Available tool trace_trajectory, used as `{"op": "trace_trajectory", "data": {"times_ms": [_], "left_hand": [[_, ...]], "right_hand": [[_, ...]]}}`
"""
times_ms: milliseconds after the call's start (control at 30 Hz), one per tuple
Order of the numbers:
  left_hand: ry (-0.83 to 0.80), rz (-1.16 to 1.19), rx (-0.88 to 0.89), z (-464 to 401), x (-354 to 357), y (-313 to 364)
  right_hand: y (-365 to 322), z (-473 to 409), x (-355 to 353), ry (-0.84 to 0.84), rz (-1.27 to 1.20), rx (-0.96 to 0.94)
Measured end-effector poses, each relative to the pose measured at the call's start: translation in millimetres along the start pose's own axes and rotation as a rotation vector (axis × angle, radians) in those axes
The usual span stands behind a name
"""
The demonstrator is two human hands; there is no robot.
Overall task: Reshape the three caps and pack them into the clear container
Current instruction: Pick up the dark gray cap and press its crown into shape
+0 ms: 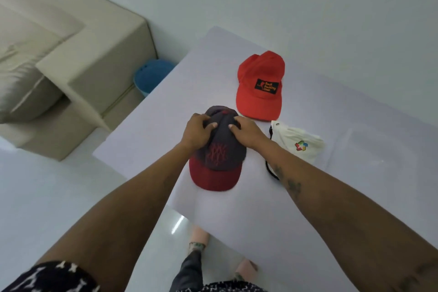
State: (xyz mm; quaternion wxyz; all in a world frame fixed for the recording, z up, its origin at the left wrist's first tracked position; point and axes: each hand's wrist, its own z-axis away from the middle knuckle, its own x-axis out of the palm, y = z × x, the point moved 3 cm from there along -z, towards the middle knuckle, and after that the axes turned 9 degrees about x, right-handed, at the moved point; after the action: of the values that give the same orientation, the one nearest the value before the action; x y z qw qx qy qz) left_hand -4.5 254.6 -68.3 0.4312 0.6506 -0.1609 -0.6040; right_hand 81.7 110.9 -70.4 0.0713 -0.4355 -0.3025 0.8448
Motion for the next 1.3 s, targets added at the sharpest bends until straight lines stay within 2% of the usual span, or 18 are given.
{"op": "trace_trajectory", "data": {"times_ms": [133, 267, 433, 633, 767, 833, 900, 967, 1033, 1100, 1233, 1300], "left_hand": [[0.059, 0.06, -0.043, 5, -5, 1], [0.092, 0.106, 0.064, -1, -40, 33], [0.182, 0.074, 0.336, -22, -107, 131], [0.361, 0.217, 0.508, -21, -180, 243], [0.478, 0.315, 0.457, -12, -188, 282], [0.478, 0.402, 0.428, -4, -190, 290], [0.391, 0.544, 0.397, 3, -196, 295], [0.199, 0.625, 0.297, 10, -202, 296], [0.028, 0.625, 0.235, 14, -208, 296], [-0.065, 0.566, 0.242, 17, -213, 298], [-0.289, 0.454, 0.275, 22, -219, 299], [-0.307, 0.445, 0.271, 21, -226, 298]], "right_hand": [[-9, 2, 6, 0.121, -0.234, 0.066], [-44, 19, -35, 0.251, -0.268, -0.041], [-113, 52, -127, 0.476, -0.303, -0.236], [-180, 103, -218, 0.668, -0.427, -0.398], [-198, 129, -237, 0.794, -0.515, -0.411], [-198, 137, -242, 0.793, -0.523, -0.408], [-198, 143, -250, 0.687, -0.563, -0.441], [-197, 148, -256, 0.552, -0.624, -0.489], [-198, 154, -257, 0.504, -0.665, -0.521], [-199, 157, -257, 0.52, -0.69, -0.533], [-197, 166, -263, 0.664, -0.636, -0.539], [-197, 170, -266, 0.718, -0.562, -0.564]]}}
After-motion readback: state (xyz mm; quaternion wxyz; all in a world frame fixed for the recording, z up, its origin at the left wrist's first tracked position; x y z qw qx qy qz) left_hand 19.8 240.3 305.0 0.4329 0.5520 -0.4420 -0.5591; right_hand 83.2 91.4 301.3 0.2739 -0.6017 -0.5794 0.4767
